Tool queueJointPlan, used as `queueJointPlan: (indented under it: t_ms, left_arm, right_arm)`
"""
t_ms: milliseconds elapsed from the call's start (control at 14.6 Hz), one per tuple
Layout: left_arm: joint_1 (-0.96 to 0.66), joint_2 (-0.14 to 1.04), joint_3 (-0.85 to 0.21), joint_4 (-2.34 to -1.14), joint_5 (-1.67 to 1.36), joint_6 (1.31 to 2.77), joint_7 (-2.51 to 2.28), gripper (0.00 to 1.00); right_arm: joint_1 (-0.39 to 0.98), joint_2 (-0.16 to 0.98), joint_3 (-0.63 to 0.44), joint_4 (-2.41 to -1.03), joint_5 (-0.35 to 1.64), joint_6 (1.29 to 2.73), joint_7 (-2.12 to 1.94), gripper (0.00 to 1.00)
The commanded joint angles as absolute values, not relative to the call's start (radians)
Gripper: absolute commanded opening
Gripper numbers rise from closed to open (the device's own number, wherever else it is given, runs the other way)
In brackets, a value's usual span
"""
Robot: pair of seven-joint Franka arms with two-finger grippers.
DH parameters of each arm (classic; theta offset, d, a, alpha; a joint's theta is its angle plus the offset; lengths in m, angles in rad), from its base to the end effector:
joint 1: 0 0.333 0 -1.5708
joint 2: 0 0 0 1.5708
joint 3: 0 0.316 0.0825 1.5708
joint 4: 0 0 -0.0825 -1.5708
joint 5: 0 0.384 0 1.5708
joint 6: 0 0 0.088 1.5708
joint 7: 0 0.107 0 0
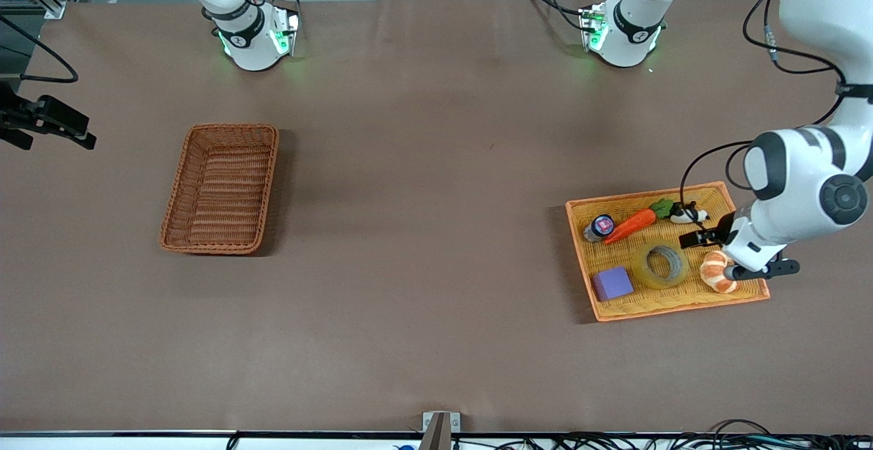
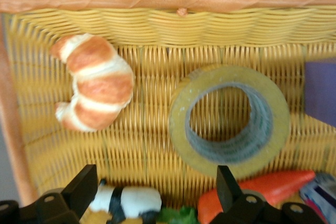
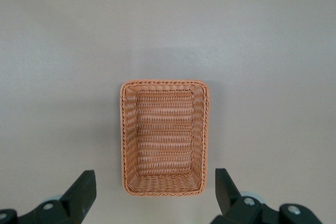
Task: Move tape to another basket
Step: 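Lower the left gripper onto the tape roll in the yellow tray and grasp it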
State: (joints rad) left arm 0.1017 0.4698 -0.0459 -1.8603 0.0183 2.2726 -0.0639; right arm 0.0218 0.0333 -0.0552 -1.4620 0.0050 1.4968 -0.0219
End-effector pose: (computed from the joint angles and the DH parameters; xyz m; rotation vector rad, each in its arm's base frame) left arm 0.6326 0.0375 0.2613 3.1284 0.1752 -0.0893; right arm 0.5575 -0.0175 0.6505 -3.1384 0.0174 -0.0026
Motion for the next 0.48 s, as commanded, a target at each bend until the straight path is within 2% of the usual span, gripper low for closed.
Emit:
queueJointPlan:
  t_ms: [0,412]
  left_arm:
    - [0.097,0.527,-0.044,-1.848,0.038,2.351,-0.077,1.0]
    - [0.095,0.551,-0.046,-1.871,0.038,2.373,-0.078,0.99]
  right_arm:
    - [0.026,0.018,-0.057,-1.47,0.003,1.491,-0.011,1.0]
    - [0.023,0.018,-0.057,-1.47,0.003,1.493,-0.011,1.0]
